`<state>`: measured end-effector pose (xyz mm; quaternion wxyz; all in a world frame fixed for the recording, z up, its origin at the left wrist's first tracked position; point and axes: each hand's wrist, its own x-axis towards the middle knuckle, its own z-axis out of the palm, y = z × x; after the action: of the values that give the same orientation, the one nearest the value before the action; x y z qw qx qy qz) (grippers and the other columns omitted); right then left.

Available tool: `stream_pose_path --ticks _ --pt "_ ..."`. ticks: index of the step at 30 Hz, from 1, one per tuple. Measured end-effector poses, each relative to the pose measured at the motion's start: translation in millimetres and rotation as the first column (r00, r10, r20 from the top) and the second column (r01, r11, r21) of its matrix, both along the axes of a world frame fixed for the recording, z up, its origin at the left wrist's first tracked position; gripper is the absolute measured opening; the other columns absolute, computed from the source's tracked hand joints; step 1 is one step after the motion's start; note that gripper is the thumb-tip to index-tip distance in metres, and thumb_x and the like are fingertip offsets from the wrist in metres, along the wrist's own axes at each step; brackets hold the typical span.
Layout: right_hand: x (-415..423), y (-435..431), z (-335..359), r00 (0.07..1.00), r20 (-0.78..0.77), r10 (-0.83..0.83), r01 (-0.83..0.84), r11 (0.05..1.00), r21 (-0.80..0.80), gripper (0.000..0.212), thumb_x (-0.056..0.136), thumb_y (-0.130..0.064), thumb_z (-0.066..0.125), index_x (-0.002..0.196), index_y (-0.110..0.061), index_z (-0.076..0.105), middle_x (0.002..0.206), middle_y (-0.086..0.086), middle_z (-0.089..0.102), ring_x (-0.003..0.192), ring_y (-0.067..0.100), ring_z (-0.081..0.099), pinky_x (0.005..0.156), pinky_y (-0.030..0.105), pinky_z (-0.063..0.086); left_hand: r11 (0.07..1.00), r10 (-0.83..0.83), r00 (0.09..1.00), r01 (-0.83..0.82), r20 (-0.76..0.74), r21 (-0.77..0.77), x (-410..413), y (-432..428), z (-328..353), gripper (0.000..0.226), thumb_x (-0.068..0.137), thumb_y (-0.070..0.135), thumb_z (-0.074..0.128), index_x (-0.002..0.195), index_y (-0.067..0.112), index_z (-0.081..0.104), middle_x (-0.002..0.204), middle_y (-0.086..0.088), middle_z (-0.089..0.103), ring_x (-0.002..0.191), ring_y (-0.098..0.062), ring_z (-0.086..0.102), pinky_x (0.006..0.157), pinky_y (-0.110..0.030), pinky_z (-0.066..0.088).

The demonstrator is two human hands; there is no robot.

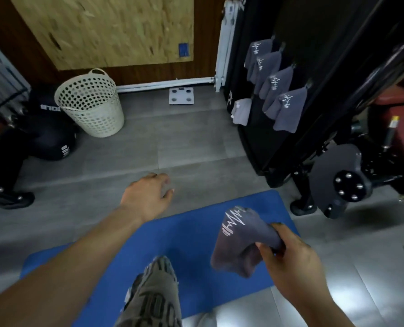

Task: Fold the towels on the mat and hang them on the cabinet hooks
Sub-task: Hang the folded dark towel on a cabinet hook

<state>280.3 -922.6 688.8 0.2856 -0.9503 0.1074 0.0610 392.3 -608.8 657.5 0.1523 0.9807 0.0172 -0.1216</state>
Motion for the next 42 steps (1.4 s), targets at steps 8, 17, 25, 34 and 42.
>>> stream_pose_path --ticks 8,17,25,34,42 --pt "168.0 24.4 -6.2 0.988 -0.023 -0.15 0.152 0.985 0.08 0.02 0.082 -0.032 0.069 0.095 -0.042 0.057 0.073 -0.014 0.064 0.062 0.01 0.055 0.058 0.033 0.043 0.992 -0.127 0.992 0.127 -0.01 -0.005 201.2 4.9 -17.4 0.046 0.094 0.052 0.049 0.131 0.025 0.056 0.128 -0.003 0.061 0.116 -0.024 0.061 0.096 -0.043 0.05" --pt "439.1 71.2 21.8 0.925 -0.026 -0.379 0.38 0.917 0.123 0.04 0.079 -0.025 0.078 0.094 -0.051 0.053 0.075 -0.011 0.067 0.065 0.011 0.063 0.06 0.033 0.048 0.898 -0.439 0.898 0.438 0.034 0.026 531.3 13.9 10.4 0.051 0.097 0.054 0.049 0.139 0.025 0.052 0.133 0.0 0.058 0.119 -0.023 0.058 0.096 -0.036 0.048" --pt "595.1 35.0 88.5 0.89 0.09 -0.447 0.411 0.871 0.27 0.034 0.085 -0.02 0.075 0.099 -0.047 0.06 0.082 -0.021 0.068 0.064 0.004 0.064 0.053 0.02 0.048 0.743 -0.666 0.733 0.668 0.138 0.036 715.4 -74.1 74.3 0.039 0.098 0.05 0.047 0.129 0.026 0.055 0.12 0.001 0.058 0.106 -0.022 0.06 0.081 -0.037 0.051" --pt "737.8 -63.9 167.4 0.913 0.243 -0.327 0.175 0.854 0.489 0.04 0.088 0.005 0.067 0.113 -0.026 0.066 0.102 -0.006 0.072 0.093 0.017 0.072 0.073 0.022 0.058 0.323 -0.753 0.638 0.57 0.16 -0.755 831.1 -220.9 201.1 0.018 0.098 0.035 0.064 0.115 0.034 0.068 0.108 0.01 0.074 0.104 -0.001 0.068 0.096 -0.027 0.053" --pt "841.1 -114.4 252.1 0.865 0.433 -0.254 -0.112 0.743 0.66 0.043 0.09 -0.018 0.053 0.132 -0.025 0.051 0.109 0.013 0.068 0.091 0.028 0.072 0.058 0.042 0.061 0.025 -0.889 0.406 0.501 0.21 -0.865 925.2 -291.8 306.2 0.036 0.101 0.005 0.052 0.133 0.021 0.057 0.136 -0.002 0.064 0.118 -0.005 0.064 0.09 -0.03 0.051"
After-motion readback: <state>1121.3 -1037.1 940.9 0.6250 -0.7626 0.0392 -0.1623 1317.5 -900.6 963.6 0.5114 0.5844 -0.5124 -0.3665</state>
